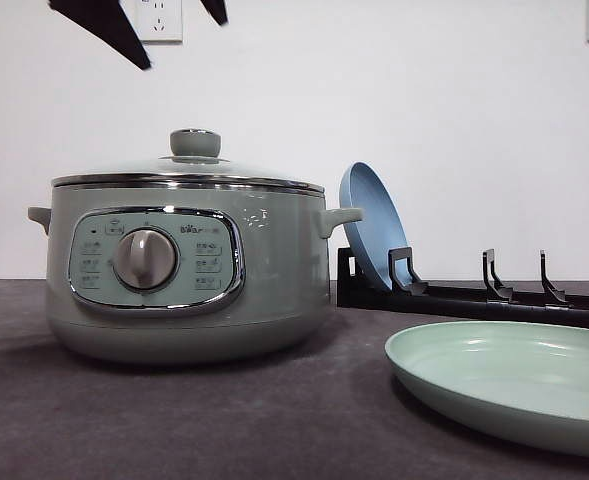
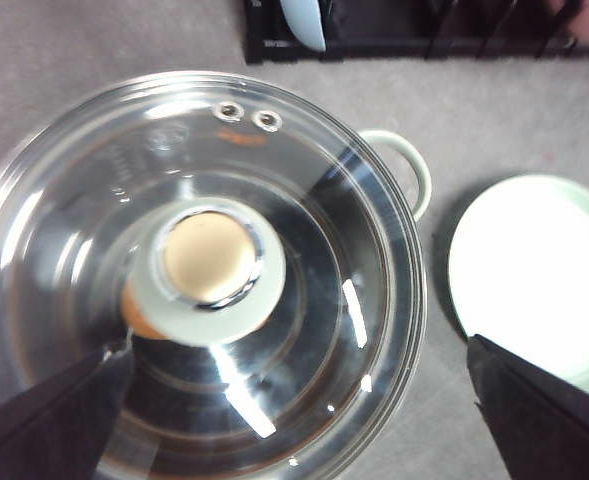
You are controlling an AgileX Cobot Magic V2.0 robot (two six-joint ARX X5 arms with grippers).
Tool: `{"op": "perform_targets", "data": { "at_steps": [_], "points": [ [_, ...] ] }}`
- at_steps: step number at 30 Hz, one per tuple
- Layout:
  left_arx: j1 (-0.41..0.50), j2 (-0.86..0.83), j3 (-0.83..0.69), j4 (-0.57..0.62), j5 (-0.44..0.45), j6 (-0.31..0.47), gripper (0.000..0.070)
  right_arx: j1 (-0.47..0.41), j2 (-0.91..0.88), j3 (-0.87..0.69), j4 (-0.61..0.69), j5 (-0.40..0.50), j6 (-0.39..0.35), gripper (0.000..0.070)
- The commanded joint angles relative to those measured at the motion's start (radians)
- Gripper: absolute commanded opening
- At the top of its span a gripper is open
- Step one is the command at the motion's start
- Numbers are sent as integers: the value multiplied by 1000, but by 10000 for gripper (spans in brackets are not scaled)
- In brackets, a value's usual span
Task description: Transfer potato from steamer to green plate
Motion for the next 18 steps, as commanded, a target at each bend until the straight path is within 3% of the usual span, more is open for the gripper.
{"op": "perform_targets", "data": {
  "at_steps": [1, 18],
  "points": [
    [-14, 19, 35, 5, -22, 16, 700, 4, 3, 14, -4, -3, 2, 574],
    [-59, 33, 65, 21, -116, 7, 700, 6, 3, 14, -26, -11, -4, 574]
  ]
}}
